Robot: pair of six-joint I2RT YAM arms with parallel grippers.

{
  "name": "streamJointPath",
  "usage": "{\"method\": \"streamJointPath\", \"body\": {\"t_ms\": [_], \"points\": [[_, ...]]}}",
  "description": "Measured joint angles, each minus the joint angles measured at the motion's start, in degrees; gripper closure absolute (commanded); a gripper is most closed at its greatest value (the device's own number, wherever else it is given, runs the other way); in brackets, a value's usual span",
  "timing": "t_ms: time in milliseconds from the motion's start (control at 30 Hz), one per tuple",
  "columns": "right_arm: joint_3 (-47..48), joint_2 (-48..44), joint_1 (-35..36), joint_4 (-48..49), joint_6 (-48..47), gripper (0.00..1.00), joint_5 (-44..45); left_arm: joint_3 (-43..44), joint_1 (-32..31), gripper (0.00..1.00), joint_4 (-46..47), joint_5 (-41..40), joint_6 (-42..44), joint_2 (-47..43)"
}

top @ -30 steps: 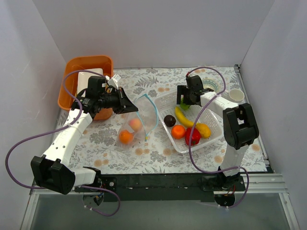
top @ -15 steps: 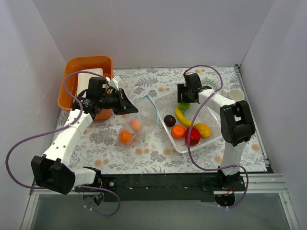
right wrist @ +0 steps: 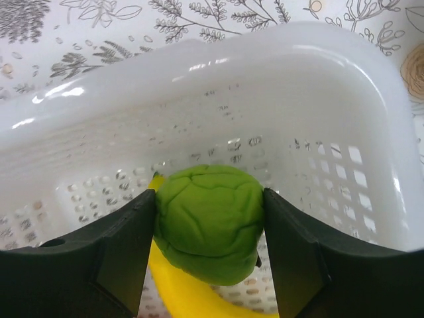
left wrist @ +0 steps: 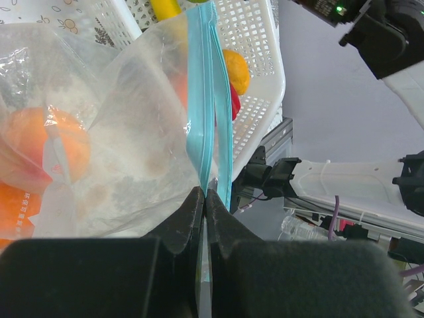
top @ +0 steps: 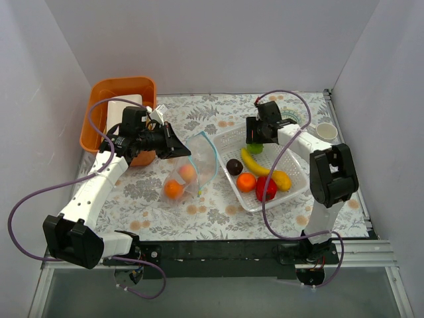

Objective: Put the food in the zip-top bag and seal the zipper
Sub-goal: Pick up the fake fruit from the bin, then place the fake fruit in the zipper food storage bag.

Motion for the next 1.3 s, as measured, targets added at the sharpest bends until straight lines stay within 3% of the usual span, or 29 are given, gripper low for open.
{"method": "streamJointPath", "body": {"t_ms": [333,567,833,1067,1133,1167,1233,1267,1300], "points": [[-4.11,-18.62,1.18,-1.36,2.38,0.73,-4.94,0.0,0.0,1.0,0.24,0.2,0.0,0.02],[-4.26,-27.89,9.49,-1.11,6.03,0.73,-7.91,-0.15,0.0,1.0,0.5,0.22,0.0,0.46],[-0.96,-29.38,19.3,-0.59,8.15,0.7,-9.38,-0.79,0.0,1.0,1.46,0.22,-0.02,0.72],[2.05,-24.41,24.46,0.57,8.15,0.69,-10.45,-0.76,0.0,1.0,1.53,0.22,0.0,1.03],[2.32,-22.71,25.24,0.31,8.13,0.63,-10.8,-0.79,0.0,1.0,1.53,0.2,0.0,1.03],[2.49,-21.77,25.57,0.13,8.04,0.52,-10.84,-0.79,0.0,1.0,1.53,0.22,0.0,1.03],[2.86,-20.26,26.08,-0.17,7.93,0.43,-10.84,-0.76,0.0,1.0,1.51,0.22,-0.02,1.03],[2.97,-19.82,26.21,-0.28,7.89,0.31,-10.82,-0.76,0.0,1.0,1.51,0.2,-0.02,1.03],[3.19,-19.37,26.29,-0.48,7.78,0.26,-10.82,-0.74,0.0,1.0,1.51,0.22,-0.02,1.03]]}}
